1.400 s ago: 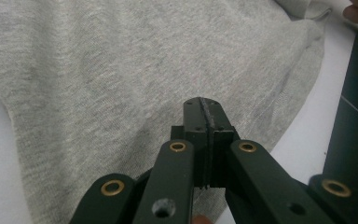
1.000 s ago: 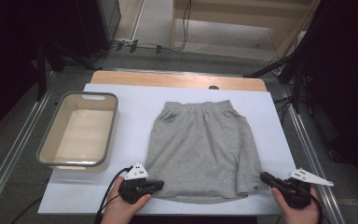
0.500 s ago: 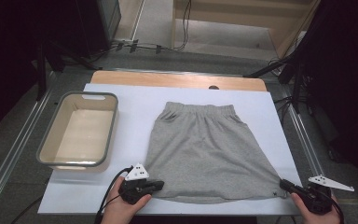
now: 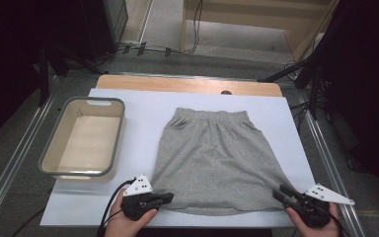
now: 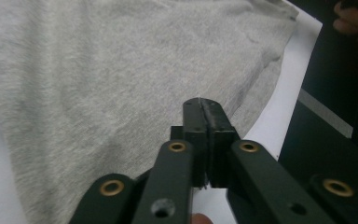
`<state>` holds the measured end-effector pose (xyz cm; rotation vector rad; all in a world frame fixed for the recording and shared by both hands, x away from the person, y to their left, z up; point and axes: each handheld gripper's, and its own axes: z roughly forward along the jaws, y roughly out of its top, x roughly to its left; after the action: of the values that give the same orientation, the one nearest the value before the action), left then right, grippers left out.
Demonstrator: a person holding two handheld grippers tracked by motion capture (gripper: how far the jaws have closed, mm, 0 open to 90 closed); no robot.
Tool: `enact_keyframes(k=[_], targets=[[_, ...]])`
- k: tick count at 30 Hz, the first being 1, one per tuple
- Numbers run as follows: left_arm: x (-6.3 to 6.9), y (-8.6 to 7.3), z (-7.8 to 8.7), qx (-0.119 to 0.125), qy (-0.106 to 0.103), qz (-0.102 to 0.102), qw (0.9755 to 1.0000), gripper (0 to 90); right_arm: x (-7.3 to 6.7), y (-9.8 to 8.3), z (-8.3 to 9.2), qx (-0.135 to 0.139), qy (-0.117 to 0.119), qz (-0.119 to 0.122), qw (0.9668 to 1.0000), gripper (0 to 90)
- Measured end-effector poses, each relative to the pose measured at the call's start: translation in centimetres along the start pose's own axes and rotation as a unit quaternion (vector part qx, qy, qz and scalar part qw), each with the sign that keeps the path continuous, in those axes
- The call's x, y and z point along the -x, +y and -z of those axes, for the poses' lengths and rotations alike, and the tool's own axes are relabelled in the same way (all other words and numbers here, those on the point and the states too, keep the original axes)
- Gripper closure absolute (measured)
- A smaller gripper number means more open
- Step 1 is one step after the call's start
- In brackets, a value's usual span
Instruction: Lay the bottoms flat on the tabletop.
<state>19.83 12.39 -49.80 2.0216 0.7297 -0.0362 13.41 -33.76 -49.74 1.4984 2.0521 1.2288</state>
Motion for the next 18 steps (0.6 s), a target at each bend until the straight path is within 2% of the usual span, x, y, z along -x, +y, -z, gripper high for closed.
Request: enact_keyframes(k=[2,4,6,7,8,9,10,13,16,18], targets=[[0.4,0.0,-0.3,0.004,-0.017,-0.003,0.9998,79.1,-1.6,0.3,-1.1,-0.002,0.025,0.020,0.9995,64.3],[0.9,0.0,-0.9,0.003,-0.022,-0.009,0.9997,73.6,-3.2,0.6,-2.3,-0.008,0.049,0.039,0.9980,68.0],[1.7,0.1,-1.8,-0.004,-0.031,-0.018,0.9994,73.0,-4.5,0.8,-3.2,-0.016,0.069,0.051,0.9962,76.0],[2.2,0.1,-2.1,-0.008,-0.036,-0.022,0.9991,73.1,-5.0,0.9,-3.8,-0.023,0.086,0.058,0.9943,81.0],[2.6,0.3,-2.7,-0.016,-0.049,-0.027,0.9983,77.3,-5.6,0.9,-4.2,-0.031,0.102,0.063,0.9923,86.2],[2.9,0.3,-3.0,-0.022,-0.048,-0.032,0.9981,81.3,-6.3,1.0,-4.8,-0.040,0.117,0.074,0.9896,87.5],[3.2,0.5,-3.4,-0.029,-0.038,-0.038,0.9981,83.3,-6.7,1.0,-5.1,-0.045,0.124,0.082,0.9879,87.5],[3.5,0.4,-4.2,-0.030,-0.023,-0.041,0.9984,83.5,-8.0,0.8,-6.3,-0.064,0.134,0.113,0.9825,87.5],[3.6,0.5,-4.6,-0.034,-0.001,-0.052,0.9980,78.5,-8.5,0.7,-7.0,-0.067,0.137,0.122,0.9807,87.3],[3.6,0.5,-5.0,-0.040,0.019,-0.062,0.9971,75.8,-8.5,0.6,-7.2,-0.067,0.135,0.124,0.9807,85.3]])
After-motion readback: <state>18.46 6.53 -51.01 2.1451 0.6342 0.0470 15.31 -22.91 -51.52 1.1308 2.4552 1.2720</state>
